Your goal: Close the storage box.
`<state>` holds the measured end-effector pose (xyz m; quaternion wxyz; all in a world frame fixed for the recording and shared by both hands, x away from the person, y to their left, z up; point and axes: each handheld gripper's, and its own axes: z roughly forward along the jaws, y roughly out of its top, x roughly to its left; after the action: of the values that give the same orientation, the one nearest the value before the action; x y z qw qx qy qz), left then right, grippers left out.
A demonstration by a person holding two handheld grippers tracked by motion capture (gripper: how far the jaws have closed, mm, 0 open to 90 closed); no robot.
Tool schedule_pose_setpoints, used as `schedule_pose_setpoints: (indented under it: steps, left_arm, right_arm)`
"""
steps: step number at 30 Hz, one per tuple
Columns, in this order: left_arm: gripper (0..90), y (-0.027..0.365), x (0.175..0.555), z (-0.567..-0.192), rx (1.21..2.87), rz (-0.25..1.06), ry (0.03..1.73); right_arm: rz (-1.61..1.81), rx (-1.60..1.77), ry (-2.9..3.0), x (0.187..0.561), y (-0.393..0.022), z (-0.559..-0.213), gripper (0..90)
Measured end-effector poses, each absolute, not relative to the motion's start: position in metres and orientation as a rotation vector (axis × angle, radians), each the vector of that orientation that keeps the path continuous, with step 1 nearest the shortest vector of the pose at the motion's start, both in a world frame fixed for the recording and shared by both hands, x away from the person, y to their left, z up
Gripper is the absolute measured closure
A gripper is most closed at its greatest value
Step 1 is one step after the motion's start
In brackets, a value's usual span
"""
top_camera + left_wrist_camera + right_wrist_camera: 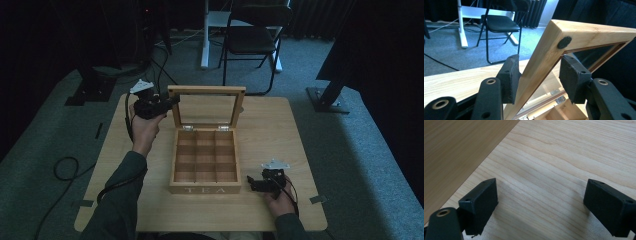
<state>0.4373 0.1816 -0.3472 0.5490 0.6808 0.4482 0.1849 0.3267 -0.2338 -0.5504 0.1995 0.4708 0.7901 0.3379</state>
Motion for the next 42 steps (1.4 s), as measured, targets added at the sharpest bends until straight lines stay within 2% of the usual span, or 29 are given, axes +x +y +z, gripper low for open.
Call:
schedule_pose_setpoints:
  steps: [10, 28, 42]
  left_arm:
    - [51.5, 0.176, 0.417, -0.341, 1.665, 0.510, 1.049]
    - [50.6, 0.174, 0.388, -0.346, 1.691, 0.506, 1.057]
    - [46.6, 0.173, 0.368, -0.353, 1.702, 0.498, 1.077]
  right_arm:
    - [0.945, 1.316, 2.208, 0.327, -0.234, -0.550, 11.6]
    - [0.946, 1.317, 2.208, 0.327, -0.234, -0.550, 11.6]
    - [0.946, 1.316, 2.210, 0.328, -0.232, -0.550, 11.6]
